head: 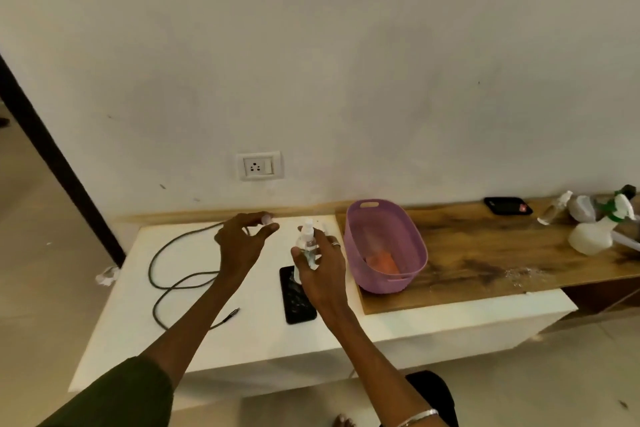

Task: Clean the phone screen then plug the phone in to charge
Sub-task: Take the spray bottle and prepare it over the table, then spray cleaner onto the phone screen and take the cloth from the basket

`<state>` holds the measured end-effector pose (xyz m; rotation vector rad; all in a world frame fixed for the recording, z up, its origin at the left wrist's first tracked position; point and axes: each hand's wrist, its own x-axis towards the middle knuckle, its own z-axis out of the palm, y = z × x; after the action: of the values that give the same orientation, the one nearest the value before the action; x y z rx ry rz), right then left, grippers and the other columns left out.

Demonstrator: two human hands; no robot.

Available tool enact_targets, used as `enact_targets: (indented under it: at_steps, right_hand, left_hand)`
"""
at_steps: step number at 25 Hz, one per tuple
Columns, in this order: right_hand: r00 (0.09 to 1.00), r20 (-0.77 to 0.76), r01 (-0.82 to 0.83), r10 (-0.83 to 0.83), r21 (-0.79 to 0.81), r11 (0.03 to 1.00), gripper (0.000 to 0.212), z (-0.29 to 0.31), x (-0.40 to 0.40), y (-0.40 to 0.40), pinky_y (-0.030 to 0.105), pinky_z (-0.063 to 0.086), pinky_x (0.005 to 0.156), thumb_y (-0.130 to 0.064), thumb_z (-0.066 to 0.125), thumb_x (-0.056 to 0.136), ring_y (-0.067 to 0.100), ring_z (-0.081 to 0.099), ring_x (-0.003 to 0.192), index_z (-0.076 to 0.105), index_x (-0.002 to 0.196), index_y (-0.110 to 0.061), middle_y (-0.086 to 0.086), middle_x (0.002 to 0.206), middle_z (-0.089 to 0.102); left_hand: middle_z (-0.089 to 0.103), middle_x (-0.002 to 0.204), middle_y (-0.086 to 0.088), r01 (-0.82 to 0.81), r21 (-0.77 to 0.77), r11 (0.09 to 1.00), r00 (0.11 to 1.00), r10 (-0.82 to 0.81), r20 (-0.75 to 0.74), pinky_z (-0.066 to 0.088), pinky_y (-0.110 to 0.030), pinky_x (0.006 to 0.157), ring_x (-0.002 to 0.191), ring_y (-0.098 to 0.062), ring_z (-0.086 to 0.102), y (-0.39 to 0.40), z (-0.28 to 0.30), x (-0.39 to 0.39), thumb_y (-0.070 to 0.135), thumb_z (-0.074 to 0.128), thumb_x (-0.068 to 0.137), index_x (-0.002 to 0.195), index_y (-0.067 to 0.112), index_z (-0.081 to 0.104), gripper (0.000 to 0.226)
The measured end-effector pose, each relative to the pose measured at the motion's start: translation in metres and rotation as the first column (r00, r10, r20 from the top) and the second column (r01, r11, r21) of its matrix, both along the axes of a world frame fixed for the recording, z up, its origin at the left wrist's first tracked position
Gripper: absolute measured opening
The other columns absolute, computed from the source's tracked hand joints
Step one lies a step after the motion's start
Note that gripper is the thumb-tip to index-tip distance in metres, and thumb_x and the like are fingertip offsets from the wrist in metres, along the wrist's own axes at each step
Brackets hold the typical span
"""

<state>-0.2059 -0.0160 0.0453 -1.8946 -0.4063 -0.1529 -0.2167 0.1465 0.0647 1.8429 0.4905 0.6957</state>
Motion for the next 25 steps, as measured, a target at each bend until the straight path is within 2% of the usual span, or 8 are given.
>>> enact_targets:
  at_steps: [2,4,7,12,17,19,22,25]
  right_hand:
    - [1.000,-0.001,-0.004,0.004,-0.029,1.000,0.046,-0.021,0.015,-0.006,0.033,0.052,0.095,-0.043,0.061,0.088,0.010,0.053,0.112,0.048,0.132,-0.038,-0.016,0.116,0.052]
    - [1.000,-0.026,-0.011,0.010,-0.052,0.999,0.045,-0.047,0.035,-0.009,0.029,0.052,0.090,-0.039,0.061,0.089,0.007,0.053,0.107,0.047,0.133,-0.039,-0.010,0.114,0.054]
    - [1.000,-0.003,-0.029,0.029,-0.037,0.999,0.046,-0.072,0.049,-0.010,0.025,0.049,0.086,-0.036,0.061,0.090,0.004,0.053,0.104,0.047,0.133,-0.042,-0.015,0.110,0.056]
    - [1.000,-0.023,-0.021,0.021,-0.034,0.999,0.046,-0.100,0.073,-0.018,0.024,0.048,0.088,-0.035,0.062,0.090,-0.001,0.055,0.105,0.045,0.130,-0.051,-0.032,0.116,0.057]
    - [0.997,-0.069,-0.024,0.028,0.047,0.999,0.049,-0.121,0.069,-0.019,0.012,0.048,0.079,-0.034,0.062,0.090,0.000,0.058,0.106,0.043,0.134,-0.044,-0.028,0.118,0.061]
    - [0.995,-0.086,-0.045,0.052,0.085,0.995,0.054,-0.122,0.068,-0.018,0.009,0.050,0.078,-0.030,0.063,0.090,0.001,0.060,0.105,0.039,0.136,-0.045,-0.030,0.117,0.060]
    - [0.992,-0.055,-0.104,0.112,0.127,0.986,0.062,-0.115,0.063,-0.019,0.027,0.056,0.084,-0.026,0.061,0.093,0.009,0.062,0.112,0.029,0.145,-0.039,-0.027,0.130,0.055]
    - [0.986,-0.004,-0.167,0.168,0.088,0.982,0.062,-0.108,0.063,-0.019,0.024,0.050,0.097,-0.031,0.053,0.096,0.004,0.050,0.128,0.022,0.149,-0.038,-0.024,0.149,0.037]
  left_hand:
    - [0.075,0.090,0.019,-0.030,0.030,0.999,0.991,0.033,-0.128,0.035,-0.043,0.109,0.087,-0.007,0.068,0.004,-0.037,0.002,0.031,0.086,0.073,0.079,0.032,0.075,0.013]
    - [0.072,0.088,0.021,-0.042,0.118,0.992,0.969,0.070,-0.237,0.027,-0.032,0.097,0.083,-0.008,0.066,0.010,-0.081,0.004,0.033,0.085,0.074,0.078,0.035,0.072,0.014]
    - [0.072,0.085,0.019,-0.007,0.268,0.963,0.943,0.095,-0.318,0.021,-0.031,0.083,0.078,-0.010,0.063,0.019,-0.131,0.003,0.028,0.087,0.073,0.077,0.033,0.070,0.019]
    - [0.074,0.091,0.008,-0.003,0.179,0.984,0.923,0.072,-0.379,0.045,-0.047,0.093,0.087,-0.018,0.066,0.030,-0.182,0.003,0.017,0.085,0.076,0.093,0.021,0.077,0.019]
    - [0.074,0.094,-0.002,-0.035,0.194,0.980,0.946,0.095,-0.309,0.043,-0.014,0.076,0.085,-0.018,0.067,0.033,-0.206,-0.002,0.010,0.086,0.074,0.100,0.011,0.077,0.027]
    - [0.074,0.100,-0.006,-0.023,0.202,0.979,0.934,0.093,-0.345,0.044,-0.021,0.082,0.092,-0.023,0.067,0.032,-0.206,0.003,0.009,0.084,0.076,0.107,0.009,0.076,0.032]
    - [0.070,0.112,-0.009,0.034,0.186,0.982,0.888,0.056,-0.456,0.043,-0.044,0.100,0.105,-0.030,0.063,0.029,-0.203,0.001,0.016,0.082,0.080,0.129,0.009,0.064,0.052]
    - [0.056,0.140,-0.007,0.091,0.324,0.942,0.879,0.076,-0.470,0.026,-0.042,0.110,0.130,-0.029,0.047,0.022,-0.195,-0.002,0.043,0.068,0.090,0.147,0.014,0.045,0.068]
